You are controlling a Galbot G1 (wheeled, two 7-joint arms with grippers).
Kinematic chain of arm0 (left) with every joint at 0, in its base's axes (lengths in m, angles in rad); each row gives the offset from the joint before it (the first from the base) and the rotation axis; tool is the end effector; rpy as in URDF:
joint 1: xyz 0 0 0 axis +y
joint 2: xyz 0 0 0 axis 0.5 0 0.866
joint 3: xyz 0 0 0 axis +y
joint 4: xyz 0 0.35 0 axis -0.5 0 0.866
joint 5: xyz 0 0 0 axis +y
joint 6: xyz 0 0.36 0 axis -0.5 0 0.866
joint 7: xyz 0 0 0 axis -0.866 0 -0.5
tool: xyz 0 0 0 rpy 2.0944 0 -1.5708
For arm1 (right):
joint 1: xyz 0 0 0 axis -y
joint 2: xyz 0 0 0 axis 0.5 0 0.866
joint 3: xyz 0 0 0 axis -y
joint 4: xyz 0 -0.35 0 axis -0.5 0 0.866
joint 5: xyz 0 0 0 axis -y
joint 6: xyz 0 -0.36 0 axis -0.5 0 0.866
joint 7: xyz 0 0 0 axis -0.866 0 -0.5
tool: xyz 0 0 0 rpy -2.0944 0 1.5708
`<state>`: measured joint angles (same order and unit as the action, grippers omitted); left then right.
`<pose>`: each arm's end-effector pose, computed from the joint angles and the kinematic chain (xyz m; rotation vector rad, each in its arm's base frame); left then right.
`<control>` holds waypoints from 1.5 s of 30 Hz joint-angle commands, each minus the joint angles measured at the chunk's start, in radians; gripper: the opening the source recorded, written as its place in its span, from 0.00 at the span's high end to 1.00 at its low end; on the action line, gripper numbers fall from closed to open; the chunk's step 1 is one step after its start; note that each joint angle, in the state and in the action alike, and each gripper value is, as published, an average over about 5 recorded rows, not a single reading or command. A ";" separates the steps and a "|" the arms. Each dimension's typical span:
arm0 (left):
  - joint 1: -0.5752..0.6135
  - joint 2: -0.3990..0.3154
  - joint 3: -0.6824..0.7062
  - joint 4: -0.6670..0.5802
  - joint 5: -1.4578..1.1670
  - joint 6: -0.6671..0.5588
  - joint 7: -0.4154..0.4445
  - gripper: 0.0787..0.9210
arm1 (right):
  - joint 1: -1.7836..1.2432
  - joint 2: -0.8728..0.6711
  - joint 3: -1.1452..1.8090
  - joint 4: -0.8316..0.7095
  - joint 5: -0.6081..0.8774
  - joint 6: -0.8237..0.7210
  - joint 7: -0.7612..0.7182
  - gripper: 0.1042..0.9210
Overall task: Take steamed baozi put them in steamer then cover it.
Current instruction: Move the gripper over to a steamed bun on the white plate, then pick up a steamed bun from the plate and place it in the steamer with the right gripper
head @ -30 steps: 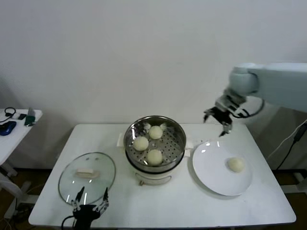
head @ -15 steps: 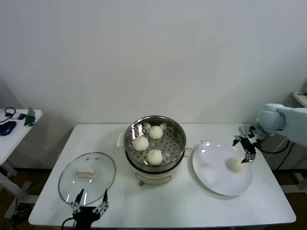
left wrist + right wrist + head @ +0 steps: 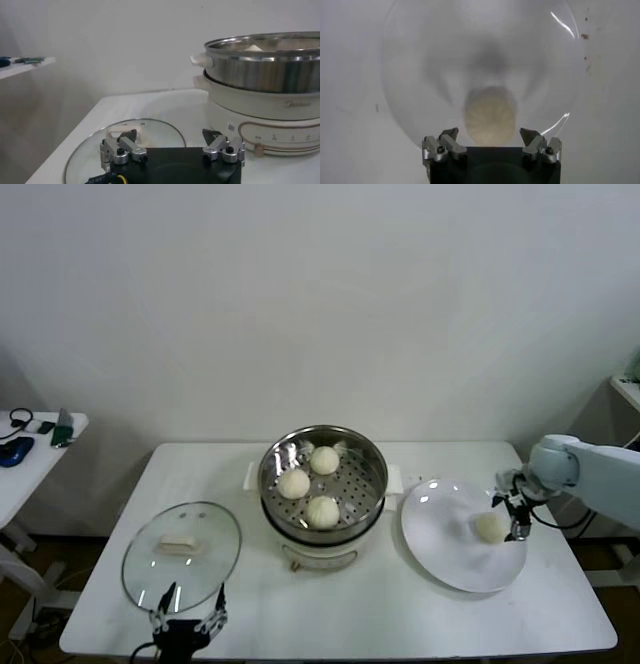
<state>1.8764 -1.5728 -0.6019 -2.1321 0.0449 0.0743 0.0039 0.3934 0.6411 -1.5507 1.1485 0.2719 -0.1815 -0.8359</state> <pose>0.0884 0.0235 -0.3311 0.0781 -2.7941 -0.1282 0.5030 -0.2267 -0.2257 1.1000 -1.2925 1.3269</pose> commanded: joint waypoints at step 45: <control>-0.010 0.031 -0.004 -0.024 -0.029 0.004 0.001 0.12 | 0.562 0.444 -0.152 0.385 0.582 -0.210 0.041 0.33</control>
<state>1.8673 -1.5432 -0.5998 -2.1545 0.0259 0.0764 0.0038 0.9626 0.9077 -1.6882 1.4767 0.7448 -0.3300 -0.8378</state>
